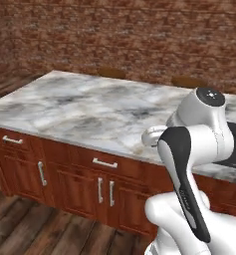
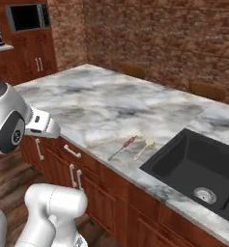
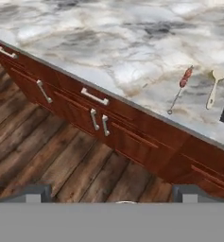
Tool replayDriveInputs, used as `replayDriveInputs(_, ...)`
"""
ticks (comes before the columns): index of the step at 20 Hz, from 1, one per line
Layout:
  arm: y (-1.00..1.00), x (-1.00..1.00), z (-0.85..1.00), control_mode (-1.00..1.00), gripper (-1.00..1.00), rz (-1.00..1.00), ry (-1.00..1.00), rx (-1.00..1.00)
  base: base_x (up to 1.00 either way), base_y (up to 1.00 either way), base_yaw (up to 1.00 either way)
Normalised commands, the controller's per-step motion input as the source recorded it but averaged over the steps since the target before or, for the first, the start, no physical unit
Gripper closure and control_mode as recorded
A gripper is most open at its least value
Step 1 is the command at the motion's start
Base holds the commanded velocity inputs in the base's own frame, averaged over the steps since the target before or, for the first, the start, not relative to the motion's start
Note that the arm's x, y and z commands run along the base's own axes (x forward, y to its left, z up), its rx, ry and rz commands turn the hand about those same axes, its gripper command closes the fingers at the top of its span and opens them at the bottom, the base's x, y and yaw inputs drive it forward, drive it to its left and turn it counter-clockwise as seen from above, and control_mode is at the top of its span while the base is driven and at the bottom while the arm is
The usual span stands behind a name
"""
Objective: Open the cabinet. Pick the dish brush and place it next to the sink. Then close the cabinet.
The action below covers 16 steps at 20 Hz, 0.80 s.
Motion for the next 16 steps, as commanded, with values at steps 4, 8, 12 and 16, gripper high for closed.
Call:
replayDriveInputs(4,0.00,0.00,0.00,1.00,-1.00,0.00,0.00,0.00,0.00,0.00,1.00)
replayDriveInputs(8,0.00,0.00,0.00,1.00,-1.00,0.00,0.00,0.00,0.02,0.03,1.00)
replayDriveInputs(12,0.00,0.00,0.00,1.00,-1.00,0.00,0.00,0.00,0.13,0.03,1.00)
replayDriveInputs(16,0.00,0.00,0.00,1.00,-1.00,0.00,0.00,0.00,0.50,-0.11,1.00)
